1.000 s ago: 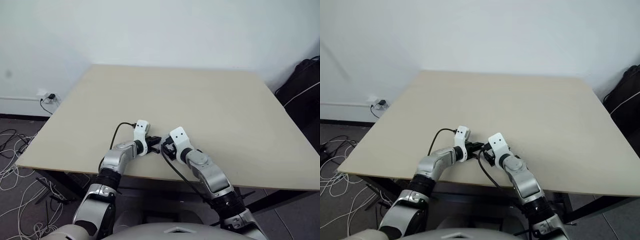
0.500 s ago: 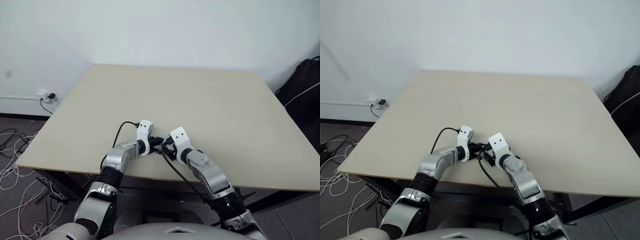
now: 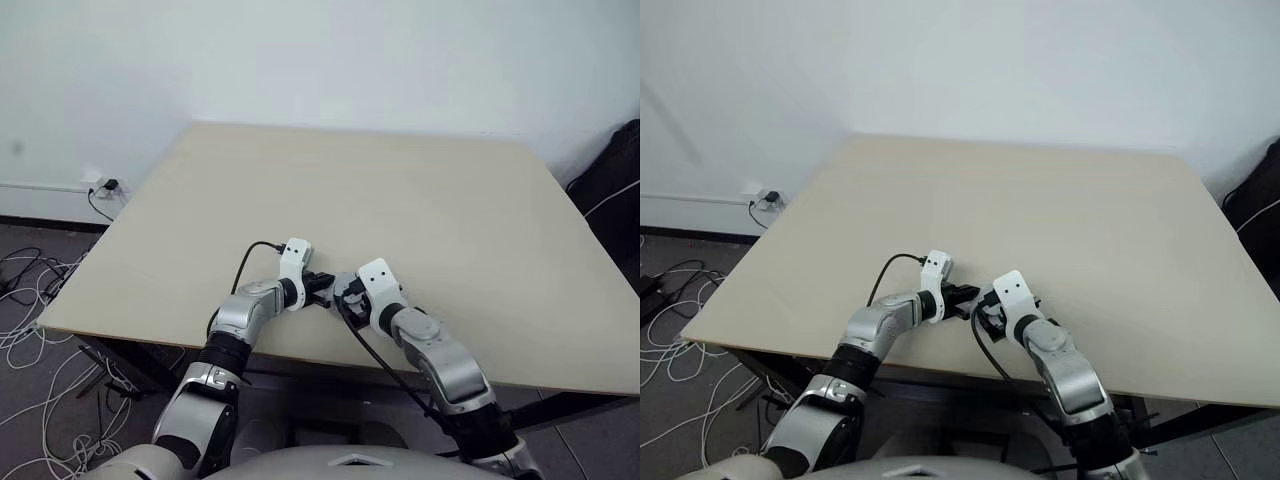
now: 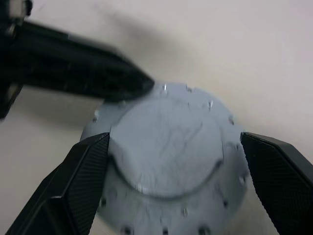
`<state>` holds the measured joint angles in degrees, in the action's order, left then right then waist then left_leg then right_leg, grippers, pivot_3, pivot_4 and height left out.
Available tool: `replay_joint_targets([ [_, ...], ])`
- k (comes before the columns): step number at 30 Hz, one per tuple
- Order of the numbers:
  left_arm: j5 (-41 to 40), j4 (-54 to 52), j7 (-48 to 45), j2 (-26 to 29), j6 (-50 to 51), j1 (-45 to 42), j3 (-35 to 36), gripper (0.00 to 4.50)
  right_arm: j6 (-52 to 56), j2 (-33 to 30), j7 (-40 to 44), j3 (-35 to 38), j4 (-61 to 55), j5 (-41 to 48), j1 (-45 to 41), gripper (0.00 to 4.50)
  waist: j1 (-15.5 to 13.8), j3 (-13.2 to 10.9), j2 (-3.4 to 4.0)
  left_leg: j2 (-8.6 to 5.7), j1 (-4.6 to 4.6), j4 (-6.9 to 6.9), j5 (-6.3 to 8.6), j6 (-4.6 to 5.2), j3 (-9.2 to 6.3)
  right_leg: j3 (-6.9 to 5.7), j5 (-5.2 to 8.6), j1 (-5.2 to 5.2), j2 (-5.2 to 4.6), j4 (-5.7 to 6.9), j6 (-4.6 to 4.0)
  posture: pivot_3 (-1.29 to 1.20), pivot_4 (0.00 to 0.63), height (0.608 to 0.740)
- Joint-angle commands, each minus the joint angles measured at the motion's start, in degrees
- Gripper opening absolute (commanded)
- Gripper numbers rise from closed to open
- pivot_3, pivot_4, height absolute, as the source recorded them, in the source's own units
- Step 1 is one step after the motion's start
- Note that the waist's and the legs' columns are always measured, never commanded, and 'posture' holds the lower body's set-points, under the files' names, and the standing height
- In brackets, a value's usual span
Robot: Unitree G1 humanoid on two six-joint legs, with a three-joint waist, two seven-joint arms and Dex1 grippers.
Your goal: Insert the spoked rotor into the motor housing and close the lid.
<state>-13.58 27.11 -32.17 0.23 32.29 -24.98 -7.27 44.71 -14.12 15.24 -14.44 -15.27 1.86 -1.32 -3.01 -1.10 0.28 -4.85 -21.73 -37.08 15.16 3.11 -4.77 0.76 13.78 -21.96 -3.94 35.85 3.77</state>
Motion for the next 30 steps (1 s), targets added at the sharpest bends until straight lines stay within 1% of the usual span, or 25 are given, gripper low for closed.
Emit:
replay_joint_targets([
  [1,0.29,0.01,0.25,0.16,0.08,0.39,0.21,0.0,5.07,-4.43,2.03,3.31,-1.75,0.9,3.5,4.47,-0.23,0.0,0.0,-0.11,-0.01,0.0,0.04,0.07,0.0,-0.01,0.02,0.0,-0.1,0.0,0.03,0.0,0.0,0.74],
  [5,0.19,-0.21,0.33,0.18,0.21,0.71,0.34,0.0,6.07,-7.99,5.14,4.65,-5.69,3.51,5.64,4.47,-0.7,-0.04,-0.05,-0.48,-0.06,-0.01,0.18,0.33,0.0,-0.04,0.13,-0.01,-0.43,0.0,0.21,0.0,0.0,0.74],
  [10,0.0,-0.6,0.18,0.28,0.36,0.94,0.33,0.0,4.74,-10.45,8.89,8.09,-9.7,7.68,8.47,4.47,-0.76,-0.29,-0.4,-0.64,-0.12,-0.05,0.27,0.49,0.04,-0.04,0.15,-0.04,-0.56,-0.04,0.26,0.0,0.0,0.74],
  [16,-0.36,-1.55,1.71,-0.04,-2.47,0.98,2.12,0.0,3.42,-10.33,9.28,9.06,-9.39,9.16,9.3,4.47,-0.56,-0.32,-0.41,-0.6,-0.22,-0.04,0.26,0.46,0.04,-0.03,0.14,-0.21,-0.54,0.02,0.26,0.0,0.0,0.74],
  [21,-0.21,-0.78,6.49,-0.7,-6.41,0.05,5.73,0.0,2.93,-9.47,8.86,8.07,-8.95,9.13,9.09,4.47,-0.45,-0.4,-0.43,-0.6,-0.25,-0.07,0.25,0.44,0.07,-0.02,0.14,-0.27,-0.54,0.06,0.27,0.0,0.0,0.74],
  [25,-0.09,-0.77,10.53,-1.18,-9.89,-0.22,8.36,0.0,2.82,-9.29,8.78,7.71,-8.74,9.19,8.75,4.47,-0.49,-0.41,-0.45,-0.6,-0.27,-0.08,0.11,0.21,0.07,-0.01,0.13,-0.3,-0.53,0.07,0.26,0.0,0.0,0.74],
  [27,-1.48,-3.11,9.2,-1.11,-9.32,0.68,8.67,0.0,2.76,-9.29,8.79,7.65,-8.73,9.28,8.69,4.47,-0.48,-0.41,-0.45,-0.6,-0.29,-0.09,0.1,0.2,0.08,-0.01,0.13,-0.31,-0.54,0.07,0.26,0.0,0.0,0.74],
  [30,-2.44,-7.38,6.01,0.01,-7.16,2.75,7.26,0.0,2.69,-9.41,8.87,7.62,-8.63,9.31,8.65,4.47,-0.31,-0.41,-0.44,-0.61,-0.31,-0.09,0.1,0.19,0.11,-0.01,0.12,-0.34,-0.53,0.08,0.26,0.0,0.0,0.74],
])
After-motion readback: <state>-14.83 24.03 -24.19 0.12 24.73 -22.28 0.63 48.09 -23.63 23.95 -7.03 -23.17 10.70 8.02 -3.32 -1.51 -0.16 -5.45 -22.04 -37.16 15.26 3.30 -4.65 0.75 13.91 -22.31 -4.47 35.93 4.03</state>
